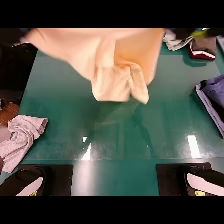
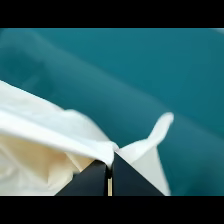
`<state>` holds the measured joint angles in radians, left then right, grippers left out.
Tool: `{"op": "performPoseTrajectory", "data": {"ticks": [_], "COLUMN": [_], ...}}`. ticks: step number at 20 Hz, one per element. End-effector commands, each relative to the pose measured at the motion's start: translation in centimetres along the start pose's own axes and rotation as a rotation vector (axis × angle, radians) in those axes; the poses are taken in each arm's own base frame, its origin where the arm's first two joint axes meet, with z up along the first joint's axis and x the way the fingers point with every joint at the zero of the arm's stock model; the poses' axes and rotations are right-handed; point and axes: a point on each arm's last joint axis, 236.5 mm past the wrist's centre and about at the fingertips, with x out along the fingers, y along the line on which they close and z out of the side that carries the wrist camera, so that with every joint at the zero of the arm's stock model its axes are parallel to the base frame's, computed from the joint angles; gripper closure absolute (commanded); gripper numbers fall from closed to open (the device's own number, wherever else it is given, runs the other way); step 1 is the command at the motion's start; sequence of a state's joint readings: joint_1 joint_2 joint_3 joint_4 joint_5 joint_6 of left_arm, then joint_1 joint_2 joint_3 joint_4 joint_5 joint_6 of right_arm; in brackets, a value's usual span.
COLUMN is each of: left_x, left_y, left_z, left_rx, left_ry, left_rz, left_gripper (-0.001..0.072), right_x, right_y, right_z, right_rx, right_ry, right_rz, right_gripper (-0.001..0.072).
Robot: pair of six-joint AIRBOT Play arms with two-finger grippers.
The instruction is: Fold the shirts.
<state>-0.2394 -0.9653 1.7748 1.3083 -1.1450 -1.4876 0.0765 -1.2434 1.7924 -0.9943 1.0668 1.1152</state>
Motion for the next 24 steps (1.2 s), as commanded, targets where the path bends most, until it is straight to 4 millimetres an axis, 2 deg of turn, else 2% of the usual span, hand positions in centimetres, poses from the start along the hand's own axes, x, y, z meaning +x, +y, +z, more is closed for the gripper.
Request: {"op": "performPoseTrajectory", "data": {"ticks": [1,2,4,6,8,10,11,13,15,17,20,22,24], "left_x": [-8.3,-10.2,-12.2,-12.9,-12.8,-10.8,-9.2,-4.7,0.0,4.6,10.9,15.5,20.0], "left_y": [-2.5,-3.5,-5.5,-7.8,-8.5,-6.9,-5.6,-2.4,0.8,2.3,4.1,5.4,6.8], "left_z": [7.9,9.2,10.5,10.7,10.6,9.5,8.2,3.7,-2.5,-8.5,-15.5,-17.8,-18.2], "left_rx": [0.068,0.076,0.072,0.052,0.043,0.055,0.055,0.031,-0.006,-0.039,-0.086,-0.106,-0.156], "left_ry": [-0.24,-0.29,-0.346,-0.36,-0.355,-0.308,-0.257,-0.084,0.14,0.343,0.539,0.563,0.496], "left_rz": [-0.016,-0.039,-0.111,-0.212,-0.247,-0.188,-0.145,-0.049,0.032,0.042,0.045,0.055,0.082], "left_gripper": [0.0685,0.0686,0.0685,0.0685,0.0686,0.0686,0.0686,0.0686,0.0685,0.0685,0.0685,0.0685,0.0684], "right_x": [-11.3,-14.0,-18.1,-21.1,-22.2,-21.6,-20.6,-17.2,-12.3,-6.8,0.4,4.6,8.1], "right_y": [2.6,3.1,3.8,3.9,3.1,1.5,0.8,-0.9,-1.9,-2.8,-7.1,-9.6,-11.6], "right_z": [7.1,8.4,9.8,10.2,9.7,8.5,7.6,4.8,1.0,-3.0,-9.8,-13.5,-16.1], "right_rx": [-0.113,-0.127,-0.152,-0.164,-0.143,-0.081,-0.042,0.056,0.148,0.217,0.278,0.309,0.345], "right_ry": [-0.198,-0.246,-0.306,-0.332,-0.319,-0.269,-0.229,-0.1,0.071,0.241,0.463,0.534,0.533], "right_rz": [-0.084,-0.111,-0.166,-0.223,-0.27,-0.289,-0.276,-0.226,-0.134,-0.05,-0.118,-0.156,-0.173], "right_gripper": [0.0695,0.0695,0.0695,0.0695,0.0696,0.0696,0.0696,0.0696,0.0696,0.0696,0.0695,0.0694,0.0693]}}
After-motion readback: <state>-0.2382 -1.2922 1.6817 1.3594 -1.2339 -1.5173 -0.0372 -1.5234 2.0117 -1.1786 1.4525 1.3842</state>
